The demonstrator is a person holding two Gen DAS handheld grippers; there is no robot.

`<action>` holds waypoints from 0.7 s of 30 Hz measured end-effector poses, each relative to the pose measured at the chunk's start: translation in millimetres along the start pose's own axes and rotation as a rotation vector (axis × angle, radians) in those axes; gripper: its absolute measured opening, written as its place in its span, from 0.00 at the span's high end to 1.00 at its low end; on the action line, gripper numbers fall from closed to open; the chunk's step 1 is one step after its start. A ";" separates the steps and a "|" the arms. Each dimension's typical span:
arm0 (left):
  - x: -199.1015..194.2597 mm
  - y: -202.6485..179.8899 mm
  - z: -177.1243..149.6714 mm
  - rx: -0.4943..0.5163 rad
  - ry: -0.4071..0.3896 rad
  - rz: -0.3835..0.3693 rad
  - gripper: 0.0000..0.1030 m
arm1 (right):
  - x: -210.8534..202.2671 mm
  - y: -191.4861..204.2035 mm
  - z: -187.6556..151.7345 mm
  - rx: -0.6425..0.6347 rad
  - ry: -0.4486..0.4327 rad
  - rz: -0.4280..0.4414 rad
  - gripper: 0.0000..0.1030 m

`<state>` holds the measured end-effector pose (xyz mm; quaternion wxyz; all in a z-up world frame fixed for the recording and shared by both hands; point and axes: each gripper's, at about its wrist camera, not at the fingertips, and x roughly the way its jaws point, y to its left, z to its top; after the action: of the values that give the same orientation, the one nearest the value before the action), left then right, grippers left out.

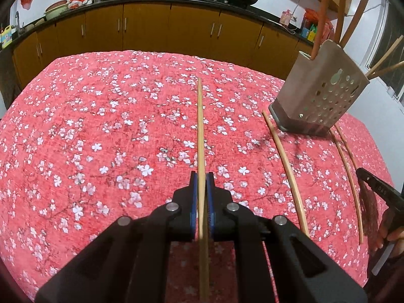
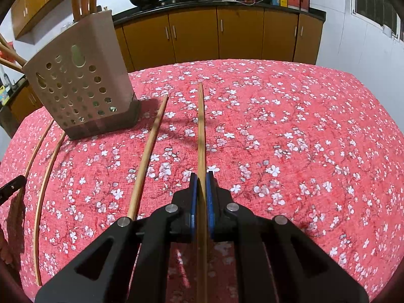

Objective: Organize utensils
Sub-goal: 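Lift the held chopstick with the right gripper while the left gripper lifts its own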

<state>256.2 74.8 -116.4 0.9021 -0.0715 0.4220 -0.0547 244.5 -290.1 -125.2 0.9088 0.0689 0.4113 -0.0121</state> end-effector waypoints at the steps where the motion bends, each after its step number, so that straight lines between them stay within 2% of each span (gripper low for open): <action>1: -0.3 0.2 0.0 0.002 0.000 0.002 0.91 | -0.1 0.3 0.1 0.000 0.000 0.000 0.92; 21: 0.1 -2.5 -0.6 0.003 0.002 0.007 0.91 | 0.2 0.8 0.0 -0.008 0.000 -0.006 0.91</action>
<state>255.8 72.3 -116.5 0.9020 -0.0686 0.4231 -0.0524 244.8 -289.3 -125.3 0.9090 0.0641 0.4117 -0.0135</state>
